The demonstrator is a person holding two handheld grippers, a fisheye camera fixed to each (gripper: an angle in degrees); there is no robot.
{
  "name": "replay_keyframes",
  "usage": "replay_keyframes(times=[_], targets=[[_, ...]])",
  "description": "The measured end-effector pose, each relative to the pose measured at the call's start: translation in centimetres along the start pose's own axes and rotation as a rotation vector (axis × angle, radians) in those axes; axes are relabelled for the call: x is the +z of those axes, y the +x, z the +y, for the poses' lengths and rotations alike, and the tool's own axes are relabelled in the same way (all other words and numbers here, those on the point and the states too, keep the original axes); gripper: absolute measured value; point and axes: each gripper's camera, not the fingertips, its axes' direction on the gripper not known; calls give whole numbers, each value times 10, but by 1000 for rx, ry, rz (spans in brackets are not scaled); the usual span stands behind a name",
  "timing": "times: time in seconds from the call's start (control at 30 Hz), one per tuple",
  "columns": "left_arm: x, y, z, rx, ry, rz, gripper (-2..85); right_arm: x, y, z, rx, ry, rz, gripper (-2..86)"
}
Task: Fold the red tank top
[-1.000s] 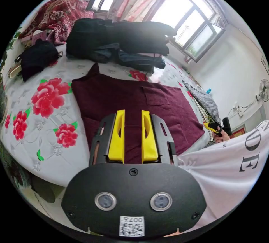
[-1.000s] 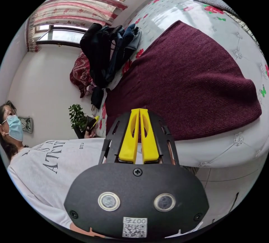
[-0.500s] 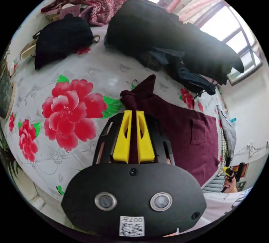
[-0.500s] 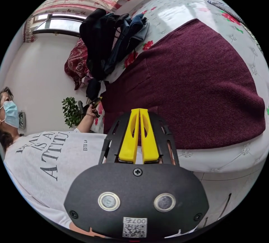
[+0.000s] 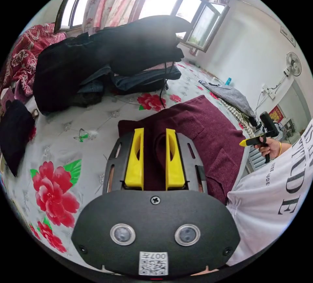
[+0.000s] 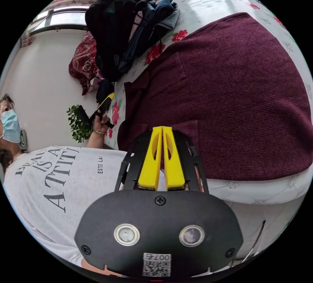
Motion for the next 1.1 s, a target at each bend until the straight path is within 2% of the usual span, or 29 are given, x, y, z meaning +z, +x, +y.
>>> replay_keyframes(times=[0.13,0.23,0.27,0.33,0.4,0.47,0.5,0.57,0.67,0.73,0.83,0.93,1.0,1.1], targets=[[27,10,-30,167,-104,29,145,8,7,-1,57,16,-67,-3],[78,44,-46,299,-215,50,139,9,2,-3,57,33,-83,-3],[105,54,-45,327,-308,-25,86,8,0,-4,53,34,-74,-3],[124,53,-42,291,-360,-196,51,5,-4,-4,50,43,-65,-3],[97,36,-44,188,-269,-167,44,-1,-8,-2,42,59,-56,-3],[23,-15,-34,-90,-47,-122,40,-8,-11,2,38,81,-33,-3],[2,-31,-27,-164,9,-109,39,-9,-10,3,40,83,-26,-3],[-78,-95,20,-457,212,-136,32,-9,-9,5,52,92,32,-3],[-152,-158,100,-758,351,-273,1,-5,-11,3,45,96,105,-3],[-169,-186,140,-865,324,-349,-4,2,-14,-1,35,64,100,-3],[-154,-217,177,-975,278,-195,-8,15,-24,-7,2,9,83,-3],[-136,-213,171,-960,282,-164,-8,24,-37,-10,-37,-29,102,-3],[-135,-201,151,-910,338,-153,-8,24,-43,-10,-61,-38,124,-3],[-137,-153,94,-674,402,-92,-4,20,-49,-7,-80,-28,168,-3]])
